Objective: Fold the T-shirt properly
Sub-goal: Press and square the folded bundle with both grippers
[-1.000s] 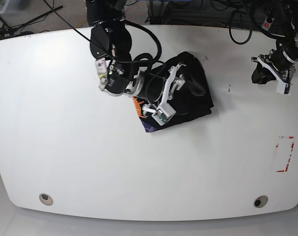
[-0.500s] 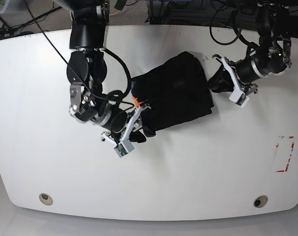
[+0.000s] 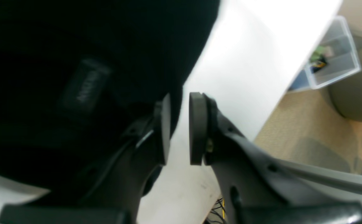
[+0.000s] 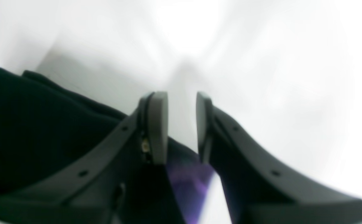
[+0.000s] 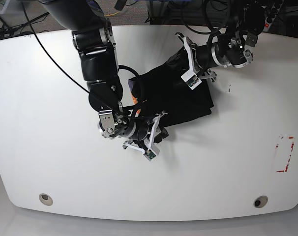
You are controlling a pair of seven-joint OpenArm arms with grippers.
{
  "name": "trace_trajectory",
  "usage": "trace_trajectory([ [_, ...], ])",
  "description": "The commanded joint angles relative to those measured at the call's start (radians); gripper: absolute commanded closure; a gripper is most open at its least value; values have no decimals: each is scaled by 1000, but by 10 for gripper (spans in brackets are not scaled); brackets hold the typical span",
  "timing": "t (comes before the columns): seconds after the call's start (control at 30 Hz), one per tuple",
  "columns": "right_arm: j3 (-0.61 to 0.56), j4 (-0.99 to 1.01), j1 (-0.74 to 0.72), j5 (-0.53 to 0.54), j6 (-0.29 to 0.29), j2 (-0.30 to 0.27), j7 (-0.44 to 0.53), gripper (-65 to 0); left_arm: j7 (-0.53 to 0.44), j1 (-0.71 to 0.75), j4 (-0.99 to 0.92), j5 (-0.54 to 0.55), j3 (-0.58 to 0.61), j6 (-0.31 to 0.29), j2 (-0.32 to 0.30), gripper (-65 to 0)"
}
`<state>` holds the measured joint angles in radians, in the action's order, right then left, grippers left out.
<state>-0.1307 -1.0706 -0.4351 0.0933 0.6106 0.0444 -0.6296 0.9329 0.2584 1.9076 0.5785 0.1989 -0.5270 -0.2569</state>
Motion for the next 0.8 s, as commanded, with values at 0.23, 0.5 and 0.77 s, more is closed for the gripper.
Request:
trace_trajectory([
  [0.23,9,54,3,-82,9,-42,119,-138,-12,-9,-24,-105,-3,-6,-43,-99],
  [0.5,12,-99,123,-80,27,-143,115,-138,-12,-161,-204,-177,-5,-8,-66,-99],
  [0.77,13,-279,299,-80,52,-200,96,-135,-12,-314,-294,-179,-5,-8,-92,-99],
])
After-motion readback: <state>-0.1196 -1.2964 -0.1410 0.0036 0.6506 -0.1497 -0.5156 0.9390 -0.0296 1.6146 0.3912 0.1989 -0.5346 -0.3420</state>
